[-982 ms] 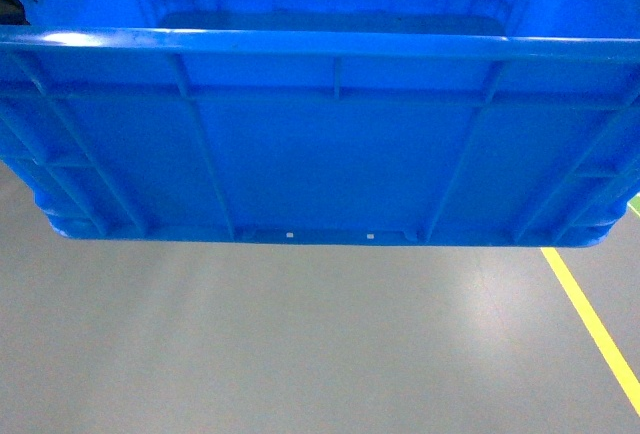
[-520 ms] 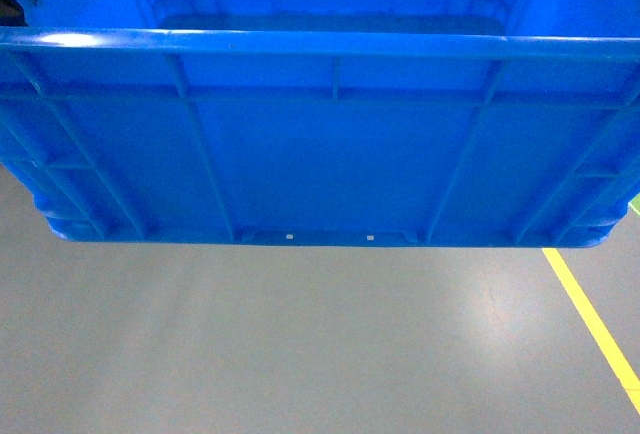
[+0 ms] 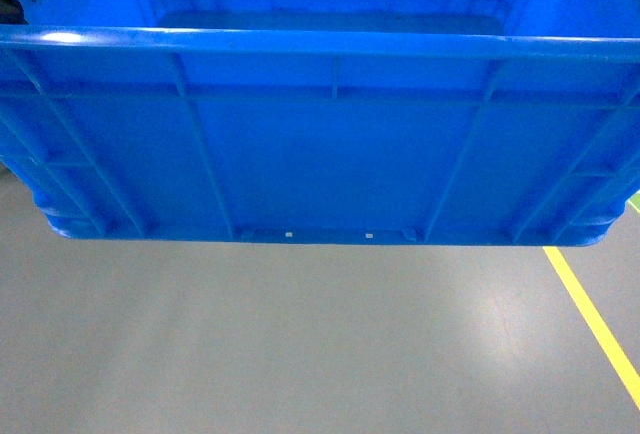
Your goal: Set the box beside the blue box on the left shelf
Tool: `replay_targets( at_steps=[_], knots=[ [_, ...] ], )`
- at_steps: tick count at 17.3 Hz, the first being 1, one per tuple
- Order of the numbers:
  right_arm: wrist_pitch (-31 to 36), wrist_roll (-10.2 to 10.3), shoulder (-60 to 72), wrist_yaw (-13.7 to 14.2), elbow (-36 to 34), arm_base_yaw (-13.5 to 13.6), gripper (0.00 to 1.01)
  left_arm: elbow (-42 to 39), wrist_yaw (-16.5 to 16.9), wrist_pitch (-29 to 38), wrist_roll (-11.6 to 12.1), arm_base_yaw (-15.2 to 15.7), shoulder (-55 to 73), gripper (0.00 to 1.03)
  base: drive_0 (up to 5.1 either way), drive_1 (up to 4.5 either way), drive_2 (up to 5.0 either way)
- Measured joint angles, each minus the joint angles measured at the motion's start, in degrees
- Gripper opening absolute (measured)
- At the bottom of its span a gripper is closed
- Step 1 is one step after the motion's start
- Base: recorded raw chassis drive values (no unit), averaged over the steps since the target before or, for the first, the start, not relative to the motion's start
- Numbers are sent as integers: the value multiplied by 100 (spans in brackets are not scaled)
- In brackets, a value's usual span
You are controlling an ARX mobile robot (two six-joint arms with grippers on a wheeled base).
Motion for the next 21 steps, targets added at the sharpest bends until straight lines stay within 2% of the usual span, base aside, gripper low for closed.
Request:
replay_targets(
  at_steps=[21],
  knots=[
    [7, -2, 0, 4, 0, 0, 8, -2, 7, 13, -7, 0, 2, 8, -1, 425, -427]
  ],
)
